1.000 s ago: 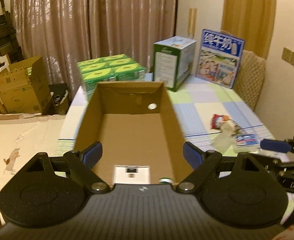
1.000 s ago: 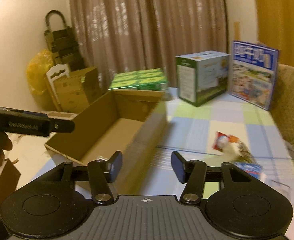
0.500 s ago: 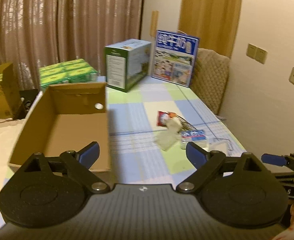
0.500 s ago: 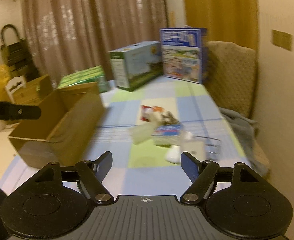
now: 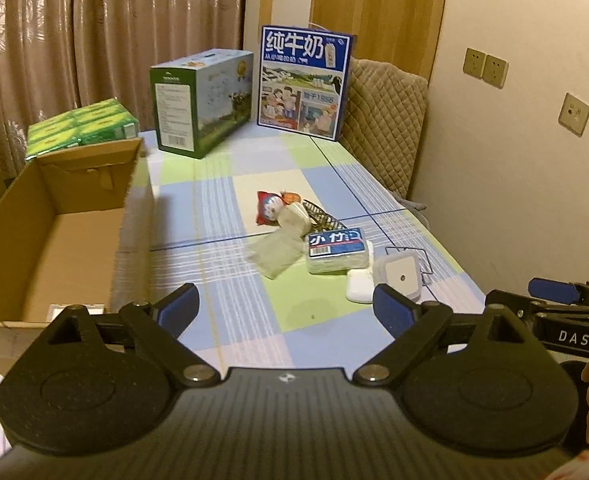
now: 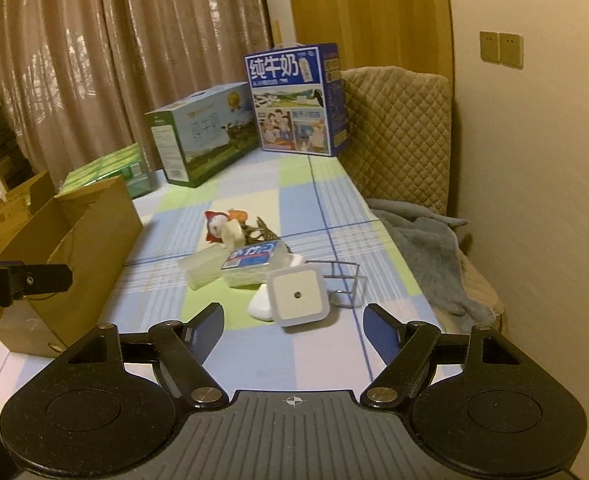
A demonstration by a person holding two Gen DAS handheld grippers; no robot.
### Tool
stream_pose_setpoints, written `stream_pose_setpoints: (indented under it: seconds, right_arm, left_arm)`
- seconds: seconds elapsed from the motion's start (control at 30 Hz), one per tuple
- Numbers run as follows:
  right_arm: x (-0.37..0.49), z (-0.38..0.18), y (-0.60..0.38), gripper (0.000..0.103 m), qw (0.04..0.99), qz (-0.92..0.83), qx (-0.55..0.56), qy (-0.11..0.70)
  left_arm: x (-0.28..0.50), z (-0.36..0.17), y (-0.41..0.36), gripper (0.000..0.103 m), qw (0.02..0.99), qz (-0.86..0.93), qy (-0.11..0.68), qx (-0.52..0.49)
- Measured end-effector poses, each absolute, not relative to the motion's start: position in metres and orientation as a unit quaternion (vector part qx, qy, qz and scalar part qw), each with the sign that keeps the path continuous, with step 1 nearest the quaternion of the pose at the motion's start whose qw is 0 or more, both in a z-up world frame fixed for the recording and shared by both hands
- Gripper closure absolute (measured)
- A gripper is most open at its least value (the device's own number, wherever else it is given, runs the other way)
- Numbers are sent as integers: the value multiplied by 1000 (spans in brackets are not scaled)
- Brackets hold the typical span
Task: Organize rigid objects
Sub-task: 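Move both open tools back over the table objects, then grasp the white square night light with the left tool while the right tool approaches the wire rack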
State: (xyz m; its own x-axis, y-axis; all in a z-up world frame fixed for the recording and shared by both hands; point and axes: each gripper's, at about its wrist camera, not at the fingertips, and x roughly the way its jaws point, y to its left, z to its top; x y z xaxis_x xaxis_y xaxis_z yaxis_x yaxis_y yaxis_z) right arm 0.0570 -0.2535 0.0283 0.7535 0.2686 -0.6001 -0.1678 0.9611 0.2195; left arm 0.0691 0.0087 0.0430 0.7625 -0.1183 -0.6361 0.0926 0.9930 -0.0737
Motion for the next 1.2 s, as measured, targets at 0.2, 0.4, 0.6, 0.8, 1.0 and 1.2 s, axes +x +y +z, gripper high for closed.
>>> stream_pose_setpoints:
  seconds: [0.2,0.4,0.6,0.8,1.0,1.2]
  right_arm:
    - [74,19,-265,29,932,107,76,338]
    - [100,15,-276,29,929,107,71,348]
    - [137,23,-290,29,920,150,46,359]
    - [172,16,-300,29,909,193,-7,370]
    - [199,-22,-311,30,894,214,-44,391]
    - [217,-56,-325,43,883,222,-66,409]
  left_arm:
    - [86,29,-9,11,935,-63,348,-18]
    - [106,12,-29,11,932,-71,356,-21]
    - [125,-4,-52,11,928,-83,363,-23]
    - [143,-21,-78,11,926,-88,367,-30]
    - [160,-44,-103,12,923,-81,375,-33]
    - [173,-64,-128,13,923,-75,376,-26]
